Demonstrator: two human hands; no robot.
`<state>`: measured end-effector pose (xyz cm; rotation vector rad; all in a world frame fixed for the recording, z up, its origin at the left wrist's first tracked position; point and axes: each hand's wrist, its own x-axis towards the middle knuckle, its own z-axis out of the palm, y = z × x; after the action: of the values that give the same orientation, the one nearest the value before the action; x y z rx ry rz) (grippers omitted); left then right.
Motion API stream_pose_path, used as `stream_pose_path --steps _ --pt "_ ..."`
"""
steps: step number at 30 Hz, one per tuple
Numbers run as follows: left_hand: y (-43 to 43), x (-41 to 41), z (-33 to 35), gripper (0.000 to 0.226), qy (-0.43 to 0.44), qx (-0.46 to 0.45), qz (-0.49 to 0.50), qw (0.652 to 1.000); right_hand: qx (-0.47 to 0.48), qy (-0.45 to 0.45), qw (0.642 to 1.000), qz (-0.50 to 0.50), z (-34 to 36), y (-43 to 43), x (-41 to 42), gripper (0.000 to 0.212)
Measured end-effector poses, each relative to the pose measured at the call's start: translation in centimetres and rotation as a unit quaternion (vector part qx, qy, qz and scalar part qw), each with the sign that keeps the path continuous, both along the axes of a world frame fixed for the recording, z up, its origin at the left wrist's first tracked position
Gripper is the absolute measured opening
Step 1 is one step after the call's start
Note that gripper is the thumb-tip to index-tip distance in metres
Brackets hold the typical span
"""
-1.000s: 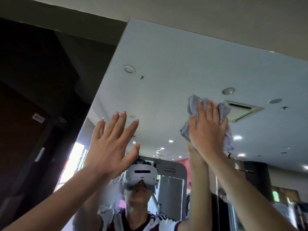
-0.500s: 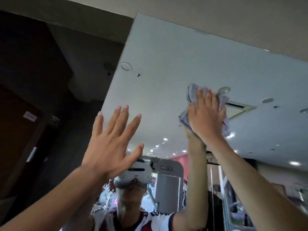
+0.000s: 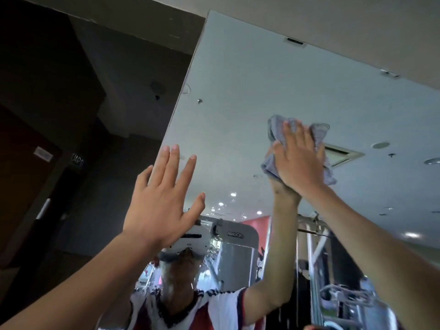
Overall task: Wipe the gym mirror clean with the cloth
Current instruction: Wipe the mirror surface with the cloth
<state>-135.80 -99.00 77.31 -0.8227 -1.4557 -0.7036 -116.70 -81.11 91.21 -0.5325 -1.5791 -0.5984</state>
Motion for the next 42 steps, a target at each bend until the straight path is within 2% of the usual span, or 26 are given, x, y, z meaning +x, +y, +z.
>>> stream_pose_path --steps 2,4,6,8,10,13,15,16,18,21,22,23,26,28,29,30,32,34,35,36,38,40,42 --pt "0.0 -0.1 -0.2 0.073 0.0 0.001 0.0 1.0 0.039 -0.04 0.998 0.009 -2.3 -1.8 -1.9 0.071" --pt "0.1 -0.2 -0.8 0.072 0.003 -0.005 0.006 1.0 0.127 -0.135 0.982 0.027 -6.1 -2.6 -2.3 0.065" --pt "0.0 -0.3 -1.6 0.071 0.011 -0.011 0.015 1.0 0.229 -0.251 0.94 0.011 -9.1 -1.4 -1.1 0.06" --pt "-0.1 -0.2 -2.3 0.07 0.014 -0.014 0.019 1.0 0.278 -0.315 0.907 0.001 -8.9 1.0 1.3 0.06" --pt "-0.1 0.1 -2.6 0.069 0.011 -0.007 0.01 1.0 0.248 -0.289 0.925 0.009 -7.0 2.8 2.9 0.059" --pt "-0.1 0.4 -2.7 0.069 0.0 -0.006 0.009 1.0 0.134 -0.128 0.982 0.025 -4.3 2.1 2.2 0.061" --pt "0.0 0.3 -3.1 0.069 0.0 -0.005 0.01 1.0 0.06 -0.043 0.997 0.021 -4.7 0.0 -0.3 0.067" --pt "-0.1 0.2 -3.3 0.069 0.004 -0.007 0.014 1.0 0.058 -0.035 0.997 0.021 -6.0 -1.1 -1.4 0.067" --pt "-0.2 0.0 -3.7 0.07 0.016 -0.016 0.023 0.999 0.134 -0.108 0.985 0.032 -9.8 -2.0 -2.3 0.063" --pt "-0.6 0.0 -4.2 0.07 0.026 -0.028 0.032 0.999 0.281 -0.28 0.918 -0.001 -14.4 0.5 0.3 0.066" --pt "-0.6 0.2 -4.6 0.07 0.028 -0.026 0.031 0.999 0.286 -0.302 0.91 -0.005 -14.1 1.7 1.5 0.066" --pt "-0.3 0.5 -5.2 0.07 0.029 -0.023 0.029 0.999 0.272 -0.294 0.916 -0.005 -13.1 2.7 2.5 0.063" --pt "0.3 1.2 -7.2 0.071 0.032 -0.018 0.024 0.999 0.147 -0.129 0.98 0.022 -9.2 2.7 2.6 0.059" --pt "0.3 1.1 -7.6 0.071 0.038 -0.021 0.025 0.999 0.07 -0.02 0.997 0.032 -8.7 0.8 0.3 0.064" --pt "0.1 1.0 -7.6 0.071 0.042 -0.024 0.024 0.999 0.071 0.002 0.997 0.035 -9.5 -0.4 -1.1 0.064" --pt "0.0 0.9 -7.5 0.07 0.045 -0.025 0.021 0.998 0.099 -0.008 0.994 0.04 -10.8 -1.4 -2.2 0.063" --pt "-0.2 0.7 -7.3 0.07 0.051 -0.024 0.019 0.998 0.198 -0.116 0.972 0.044 -14.0 -1.9 -2.8 0.062" --pt "-0.3 0.8 -7.4 0.07 0.052 -0.029 0.018 0.998 0.293 -0.26 0.92 0.023 -15.8 -0.8 -0.8 0.063" --pt "-0.3 0.8 -7.4 0.07 0.049 -0.03 0.019 0.998 0.317 -0.309 0.896 0.016 -15.7 0.1 0.5 0.063" --pt "-0.3 0.9 -7.4 0.07 0.045 -0.031 0.02 0.998 0.314 -0.329 0.89 0.011 -15.3 1.2 1.6 0.062" --pt "-0.1 1.1 -7.7 0.069 0.032 -0.028 0.02 0.999 0.247 -0.276 0.928 0.032 -13.6 3.0 3.1 0.064" --pt "0.1 1.3 -8.6 0.068 0.024 -0.027 0.016 0.999 0.151 -0.146 0.976 0.062 -11.9 3.2 3.2 0.062" --pt "0.2 1.4 -9.9 0.067 0.029 -0.034 0.017 0.999 0.083 -0.033 0.994 0.062 -12.0 1.5 1.1 0.058"
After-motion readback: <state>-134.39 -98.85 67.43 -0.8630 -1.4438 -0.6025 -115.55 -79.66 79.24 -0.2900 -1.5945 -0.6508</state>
